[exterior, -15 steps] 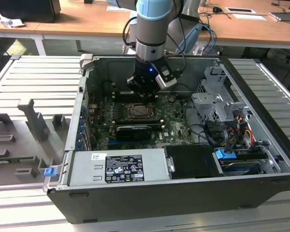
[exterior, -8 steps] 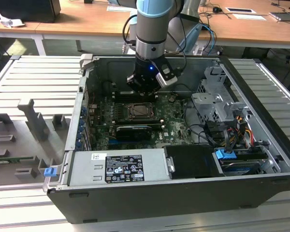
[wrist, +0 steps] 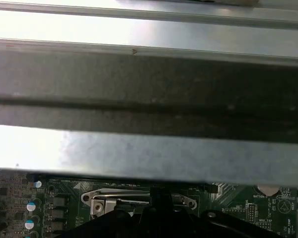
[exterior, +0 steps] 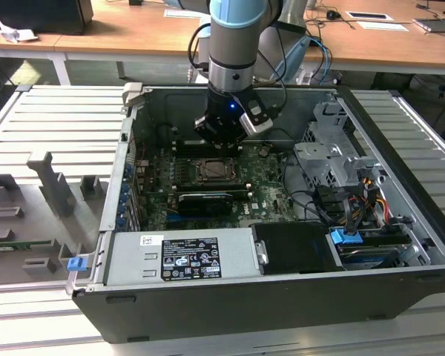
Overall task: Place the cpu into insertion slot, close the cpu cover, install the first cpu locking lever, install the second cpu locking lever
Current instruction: 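Install the second cpu locking lever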
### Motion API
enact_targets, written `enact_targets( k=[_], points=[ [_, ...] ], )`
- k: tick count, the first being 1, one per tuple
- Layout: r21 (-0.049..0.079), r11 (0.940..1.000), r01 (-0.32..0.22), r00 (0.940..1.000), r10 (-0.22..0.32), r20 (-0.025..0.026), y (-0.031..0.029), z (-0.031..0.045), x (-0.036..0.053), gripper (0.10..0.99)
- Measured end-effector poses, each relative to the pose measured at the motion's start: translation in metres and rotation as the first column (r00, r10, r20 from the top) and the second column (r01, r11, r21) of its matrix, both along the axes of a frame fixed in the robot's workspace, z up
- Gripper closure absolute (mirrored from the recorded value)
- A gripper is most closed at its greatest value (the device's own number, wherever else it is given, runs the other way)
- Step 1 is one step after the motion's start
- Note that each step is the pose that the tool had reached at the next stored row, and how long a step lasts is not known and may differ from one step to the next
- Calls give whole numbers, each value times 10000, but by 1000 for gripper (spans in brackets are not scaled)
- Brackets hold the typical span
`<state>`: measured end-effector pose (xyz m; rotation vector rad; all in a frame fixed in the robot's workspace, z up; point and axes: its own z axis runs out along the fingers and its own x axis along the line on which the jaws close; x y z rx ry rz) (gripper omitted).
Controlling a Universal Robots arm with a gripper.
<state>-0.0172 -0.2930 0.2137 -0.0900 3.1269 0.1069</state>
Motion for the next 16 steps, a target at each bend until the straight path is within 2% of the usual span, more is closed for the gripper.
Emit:
enact_targets(
  k=[8, 9, 11, 12, 16],
  points=[
    [1, 10000, 1, 10000, -1, 1, -44, 0, 0, 980],
    [1, 10000, 2, 10000, -2, 0, -47, 25, -1, 980],
    [2, 10000, 1, 10000, -1, 1, -47, 200, 0, 980],
    [2, 10000, 0, 10000, 0, 0, -47, 235, 0, 980],
    [1, 10000, 1, 10000, -1, 1, -76, 239, -1, 980]
  ],
)
